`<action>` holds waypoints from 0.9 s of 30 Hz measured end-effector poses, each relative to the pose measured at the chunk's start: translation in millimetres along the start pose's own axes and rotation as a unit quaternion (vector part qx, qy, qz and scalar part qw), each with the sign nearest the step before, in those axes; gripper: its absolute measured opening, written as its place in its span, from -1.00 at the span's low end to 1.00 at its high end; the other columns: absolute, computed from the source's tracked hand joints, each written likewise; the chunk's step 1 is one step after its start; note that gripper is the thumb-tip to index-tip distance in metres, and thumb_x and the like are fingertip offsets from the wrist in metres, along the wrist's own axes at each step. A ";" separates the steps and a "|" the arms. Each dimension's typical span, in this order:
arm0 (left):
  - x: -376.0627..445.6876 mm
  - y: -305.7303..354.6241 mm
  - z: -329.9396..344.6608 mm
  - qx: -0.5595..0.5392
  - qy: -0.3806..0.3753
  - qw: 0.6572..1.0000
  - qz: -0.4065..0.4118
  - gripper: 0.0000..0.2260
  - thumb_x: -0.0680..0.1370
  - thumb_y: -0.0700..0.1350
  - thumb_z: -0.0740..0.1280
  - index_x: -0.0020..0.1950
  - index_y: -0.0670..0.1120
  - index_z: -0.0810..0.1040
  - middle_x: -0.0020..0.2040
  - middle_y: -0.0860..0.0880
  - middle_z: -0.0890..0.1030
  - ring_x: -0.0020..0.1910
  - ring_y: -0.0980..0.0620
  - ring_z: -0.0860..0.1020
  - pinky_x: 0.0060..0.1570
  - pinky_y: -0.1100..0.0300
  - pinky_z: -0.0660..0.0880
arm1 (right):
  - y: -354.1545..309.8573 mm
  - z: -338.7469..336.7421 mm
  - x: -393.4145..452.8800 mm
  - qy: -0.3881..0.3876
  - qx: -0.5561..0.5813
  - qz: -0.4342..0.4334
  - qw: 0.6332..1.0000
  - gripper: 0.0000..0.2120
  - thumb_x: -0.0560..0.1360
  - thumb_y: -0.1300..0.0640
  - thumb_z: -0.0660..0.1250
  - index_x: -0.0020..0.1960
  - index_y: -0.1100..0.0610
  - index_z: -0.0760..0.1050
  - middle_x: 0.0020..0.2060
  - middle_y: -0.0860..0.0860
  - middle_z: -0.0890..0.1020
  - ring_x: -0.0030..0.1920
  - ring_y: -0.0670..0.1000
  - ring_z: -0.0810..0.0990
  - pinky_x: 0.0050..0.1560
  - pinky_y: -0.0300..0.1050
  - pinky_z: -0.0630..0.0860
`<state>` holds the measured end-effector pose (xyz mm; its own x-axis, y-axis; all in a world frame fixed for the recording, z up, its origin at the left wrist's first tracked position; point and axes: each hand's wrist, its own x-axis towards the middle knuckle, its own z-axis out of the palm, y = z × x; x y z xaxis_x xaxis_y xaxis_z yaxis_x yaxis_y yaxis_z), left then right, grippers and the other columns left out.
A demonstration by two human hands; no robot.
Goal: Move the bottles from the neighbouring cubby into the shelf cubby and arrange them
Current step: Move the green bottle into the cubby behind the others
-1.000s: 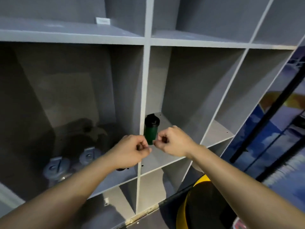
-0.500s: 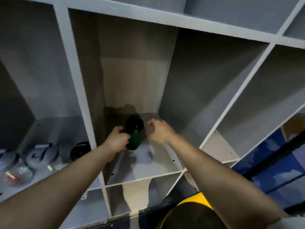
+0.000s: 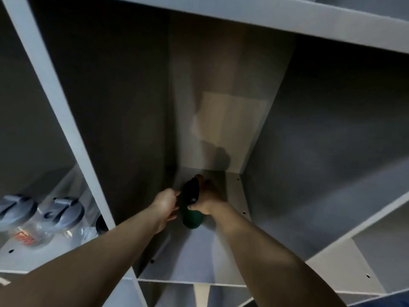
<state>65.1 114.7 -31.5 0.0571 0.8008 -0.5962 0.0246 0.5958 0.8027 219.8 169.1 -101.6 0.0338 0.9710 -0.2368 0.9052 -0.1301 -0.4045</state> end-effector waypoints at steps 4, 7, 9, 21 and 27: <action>-3.8 -3.5 12.2 -0.005 -0.002 1.000 -0.008 -0.78 0.62 -0.13 0.07 0.20 -0.05 0.44 0.10 -0.09 0.52 0.08 -0.07 0.48 0.11 0.06 0.38 | 6.7 -3.7 -13.0 0.012 0.012 -0.002 1.000 0.06 0.26 -0.05 0.62 0.55 -0.12 0.03 0.40 0.11 0.35 0.33 0.24 0.48 0.23 0.05 0.55; -15.3 -4.7 21.7 0.004 -0.005 1.000 -0.003 -0.83 0.62 -0.13 0.09 0.07 -0.09 0.46 -0.11 -0.05 0.52 -0.13 -0.02 0.49 -0.09 0.13 0.39 | 10.3 -14.6 -37.3 0.016 0.037 -0.009 0.999 0.00 0.20 -0.07 0.62 0.46 -0.17 0.10 0.37 0.10 0.40 0.29 0.21 0.50 0.21 0.07 0.56; -26.5 -1.7 25.8 0.034 0.000 0.999 0.017 -0.81 0.63 -0.14 0.10 -0.01 -0.11 0.50 -0.18 -0.05 0.51 -0.24 0.02 0.45 -0.23 0.14 0.36 | 9.4 -27.3 -57.1 0.014 0.039 -0.020 0.999 -0.09 0.14 -0.11 0.62 0.34 -0.20 0.17 0.27 0.09 0.47 0.18 0.18 0.56 0.13 0.05 0.58; -129.7 13.9 2.6 0.012 -0.122 0.980 0.155 -0.72 0.66 -0.07 0.11 0.24 -0.13 0.50 0.07 -0.17 0.61 -0.09 -0.05 0.58 -0.07 0.08 0.49 | -68.2 -135.0 -227.4 0.094 -0.084 -0.059 0.990 -0.09 0.12 -0.41 0.52 0.38 -0.26 0.25 0.08 -0.03 0.48 0.14 0.09 0.55 0.04 -0.08 0.45; -181.3 10.7 -82.1 0.069 -0.218 0.965 0.130 -0.72 0.63 -0.03 0.14 0.17 -0.09 0.59 0.16 -0.22 0.65 0.13 -0.21 0.60 0.28 -0.15 0.48 | -147.9 -126.7 -296.0 0.087 -0.110 -0.048 0.989 -0.10 0.11 -0.45 0.52 0.33 -0.19 0.29 0.13 -0.04 0.51 0.12 0.06 0.55 0.09 -0.02 0.51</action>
<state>-26.9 -19.2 84.0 0.4922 0.8030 -0.3361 0.0845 0.3402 0.9366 129.6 -73.6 140.3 -0.0021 0.9991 -0.0431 0.9775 -0.0071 -0.2110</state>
